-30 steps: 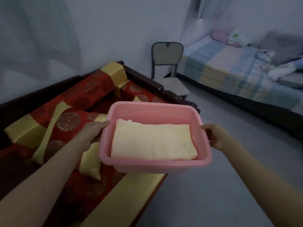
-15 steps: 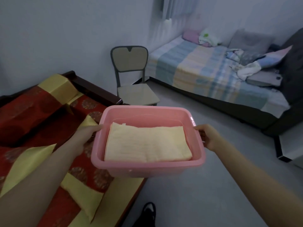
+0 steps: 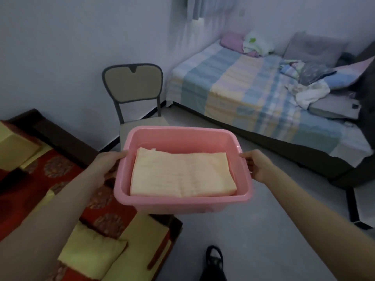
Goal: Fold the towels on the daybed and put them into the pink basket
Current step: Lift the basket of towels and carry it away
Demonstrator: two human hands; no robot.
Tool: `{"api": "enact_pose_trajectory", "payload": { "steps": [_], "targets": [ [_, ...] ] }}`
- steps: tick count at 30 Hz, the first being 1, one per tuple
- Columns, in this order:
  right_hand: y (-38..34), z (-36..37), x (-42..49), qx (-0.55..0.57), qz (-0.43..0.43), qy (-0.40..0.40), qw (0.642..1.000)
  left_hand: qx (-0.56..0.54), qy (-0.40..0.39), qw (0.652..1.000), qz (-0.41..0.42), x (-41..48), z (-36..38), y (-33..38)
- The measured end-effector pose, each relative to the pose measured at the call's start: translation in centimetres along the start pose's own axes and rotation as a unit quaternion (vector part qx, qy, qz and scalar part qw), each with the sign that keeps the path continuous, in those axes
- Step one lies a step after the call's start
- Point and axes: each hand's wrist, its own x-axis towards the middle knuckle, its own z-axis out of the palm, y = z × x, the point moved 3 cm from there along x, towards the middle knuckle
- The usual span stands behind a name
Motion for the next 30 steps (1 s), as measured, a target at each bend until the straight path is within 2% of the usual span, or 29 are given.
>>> {"api": "enact_pose_trajectory", "payload": {
  "steps": [7, 10, 17, 24, 30],
  "targets": [
    [-11.2, 0.3, 15.9, -0.064, 0.003, -0.056, 0.996, -0.002, 0.051, 0.999, -0.005, 10.0, 7.6, 5.9],
    [-16.9, 2.8, 22.7, -0.106, -0.006, -0.06, 0.993, -0.005, 0.082, 0.997, -0.011, 13.9, 9.1, 8.1],
    [-24.9, 11.4, 34.5, -0.166, -0.003, -0.102, 0.981, -0.035, 0.167, 0.985, -0.024, 22.4, 8.9, 11.0],
    [-28.9, 23.2, 46.9, -0.21, 0.008, -0.122, 0.97, -0.046, 0.22, 0.974, -0.038, 36.2, 4.6, 13.1],
    [-28.0, 32.3, 55.6, -0.249, 0.01, -0.132, 0.96, -0.058, 0.249, 0.964, -0.073, 46.3, 2.7, 10.4]
  ]
}}
